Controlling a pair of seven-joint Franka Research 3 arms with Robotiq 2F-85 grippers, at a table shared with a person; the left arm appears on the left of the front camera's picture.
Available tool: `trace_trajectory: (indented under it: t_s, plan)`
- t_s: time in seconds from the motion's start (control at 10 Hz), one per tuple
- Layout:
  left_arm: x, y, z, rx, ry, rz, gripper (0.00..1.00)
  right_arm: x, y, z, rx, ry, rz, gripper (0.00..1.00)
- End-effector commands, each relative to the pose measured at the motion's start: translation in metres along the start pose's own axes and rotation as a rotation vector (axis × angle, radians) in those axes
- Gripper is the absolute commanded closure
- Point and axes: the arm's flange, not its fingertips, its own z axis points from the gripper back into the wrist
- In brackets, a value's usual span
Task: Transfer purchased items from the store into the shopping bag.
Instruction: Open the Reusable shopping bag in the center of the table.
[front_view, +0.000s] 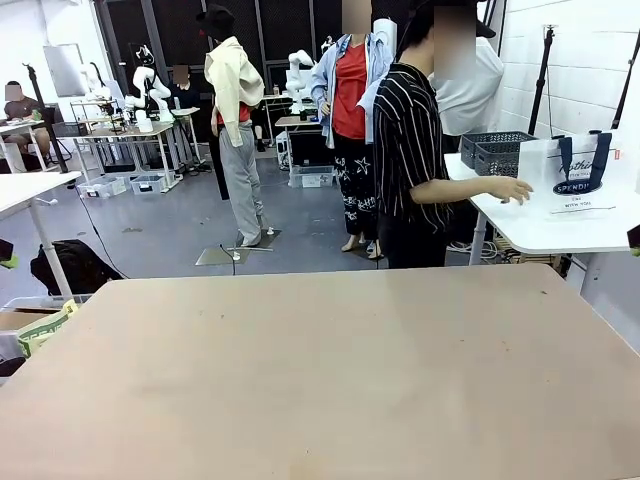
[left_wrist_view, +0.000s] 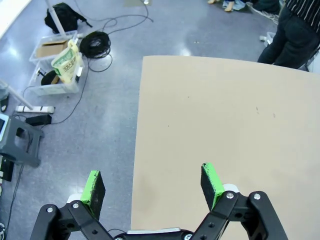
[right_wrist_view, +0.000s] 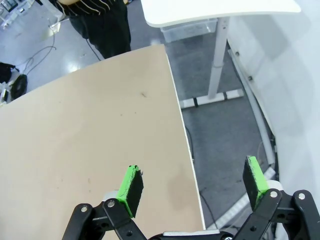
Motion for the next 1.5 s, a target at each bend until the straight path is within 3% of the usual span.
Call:
trace_trajectory:
  t_s: [0.0, 1.4]
  plan:
    - [-0.0013, 0.0021, 0.0017, 0.002, 0.009, -0.013, 0.00, -0.0021, -0.0015, -0.0014, 0.003, 0.012, 0.013, 0.00]
    - [-0.0013, 0.0021, 0.0017, 0.002, 0.009, -0.013, 0.00, -0.0021, -0.0015, -0.0014, 0.003, 0.012, 0.013, 0.00]
